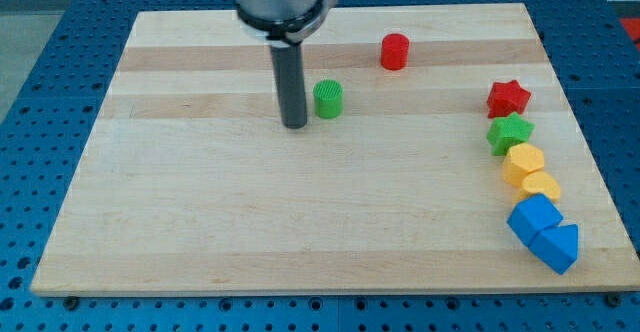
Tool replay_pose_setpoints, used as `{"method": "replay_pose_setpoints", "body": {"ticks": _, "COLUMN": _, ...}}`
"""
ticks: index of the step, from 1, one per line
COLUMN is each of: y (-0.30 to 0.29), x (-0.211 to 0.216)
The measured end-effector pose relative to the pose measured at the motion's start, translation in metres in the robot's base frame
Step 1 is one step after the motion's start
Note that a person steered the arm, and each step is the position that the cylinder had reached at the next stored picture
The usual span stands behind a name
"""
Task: Push the green circle closer to the red star
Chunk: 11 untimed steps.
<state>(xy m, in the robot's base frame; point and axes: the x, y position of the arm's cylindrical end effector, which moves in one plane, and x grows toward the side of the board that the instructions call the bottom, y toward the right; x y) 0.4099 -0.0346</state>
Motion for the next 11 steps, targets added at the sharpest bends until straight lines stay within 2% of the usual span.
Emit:
{"method": "replay_pose_setpoints", "body": {"ticks": 2, "y": 0.083, "x": -0.004}}
{"method": "replay_pose_setpoints", "body": {"ticks": 3, "y": 0.088, "x": -0.002}}
{"method": "replay_pose_setpoints", "body": {"ticks": 6, "y": 0.011, "x": -0.032}}
{"method": "replay_pose_setpoints", "body": {"ticks": 8, "y": 0.057, "x": -0.053}}
{"method": "replay_pose_setpoints", "body": {"ticks": 11, "y": 0.048, "x": -0.034}}
